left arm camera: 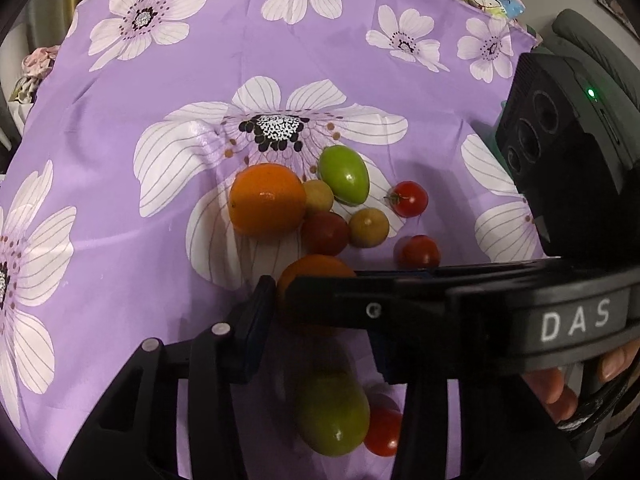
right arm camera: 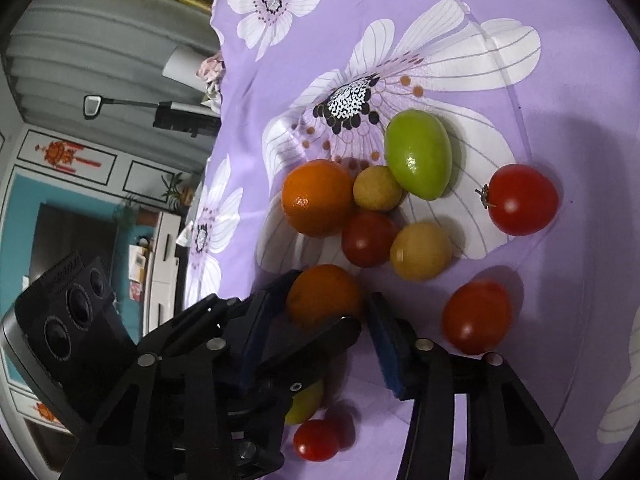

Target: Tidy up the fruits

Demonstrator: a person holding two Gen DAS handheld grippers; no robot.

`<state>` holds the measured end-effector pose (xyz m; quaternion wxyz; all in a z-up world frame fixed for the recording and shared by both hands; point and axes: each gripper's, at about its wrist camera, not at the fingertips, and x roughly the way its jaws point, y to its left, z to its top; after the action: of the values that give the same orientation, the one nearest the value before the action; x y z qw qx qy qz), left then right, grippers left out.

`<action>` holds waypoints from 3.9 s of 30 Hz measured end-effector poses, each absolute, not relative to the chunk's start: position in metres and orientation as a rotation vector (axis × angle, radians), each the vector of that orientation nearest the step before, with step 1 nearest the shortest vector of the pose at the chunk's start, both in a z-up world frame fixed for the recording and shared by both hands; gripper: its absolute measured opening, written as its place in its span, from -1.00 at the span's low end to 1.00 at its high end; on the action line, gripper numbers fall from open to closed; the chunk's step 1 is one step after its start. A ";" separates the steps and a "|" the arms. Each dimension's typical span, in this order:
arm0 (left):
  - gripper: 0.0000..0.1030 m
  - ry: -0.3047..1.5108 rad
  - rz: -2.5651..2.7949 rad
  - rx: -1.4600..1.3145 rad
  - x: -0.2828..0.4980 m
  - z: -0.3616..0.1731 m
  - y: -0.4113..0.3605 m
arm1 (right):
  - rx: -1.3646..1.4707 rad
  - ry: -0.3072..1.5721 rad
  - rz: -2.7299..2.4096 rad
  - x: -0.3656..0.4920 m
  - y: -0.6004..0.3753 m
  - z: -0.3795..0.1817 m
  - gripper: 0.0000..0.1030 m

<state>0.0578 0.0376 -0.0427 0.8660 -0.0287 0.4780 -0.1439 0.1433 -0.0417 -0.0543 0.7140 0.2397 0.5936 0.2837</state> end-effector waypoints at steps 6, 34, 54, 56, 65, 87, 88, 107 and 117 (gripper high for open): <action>-0.17 1.000 -0.292 -0.028 0.057 -0.044 0.033 | 0.505 1.297 0.635 0.140 -0.043 -0.053 -0.17; -0.18 0.886 -0.374 0.043 -0.007 0.008 -0.020 | 0.521 1.131 0.645 0.072 -0.087 0.007 -0.21; -0.19 0.783 -0.474 0.174 -0.007 0.049 -0.086 | 0.603 0.941 0.580 0.050 -0.155 0.047 -0.21; -0.18 0.772 -0.494 0.187 -0.003 0.052 -0.096 | 0.610 0.924 0.566 0.050 -0.163 0.050 -0.21; -0.19 0.756 -0.573 0.213 0.018 0.060 -0.132 | 0.655 0.861 0.501 0.052 -0.203 0.057 -0.21; -0.18 0.810 -0.761 0.238 0.070 0.038 -0.207 | 0.711 0.841 0.305 0.072 -0.284 0.044 -0.21; -0.18 0.816 -0.762 0.236 0.071 0.036 -0.207 | 0.699 0.845 0.297 0.072 -0.284 0.043 -0.21; 0.04 0.865 -0.659 0.117 0.059 0.031 -0.153 | 0.632 0.802 0.151 0.051 -0.304 0.053 -0.14; 0.04 0.914 -0.442 -0.037 0.013 0.013 -0.052 | 0.684 0.785 0.200 0.034 -0.300 0.055 -0.08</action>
<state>0.0129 -0.0521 0.0129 0.8737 -0.0176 0.4377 -0.2116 0.0340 -0.3005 0.0554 0.8627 0.3263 0.3744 0.0952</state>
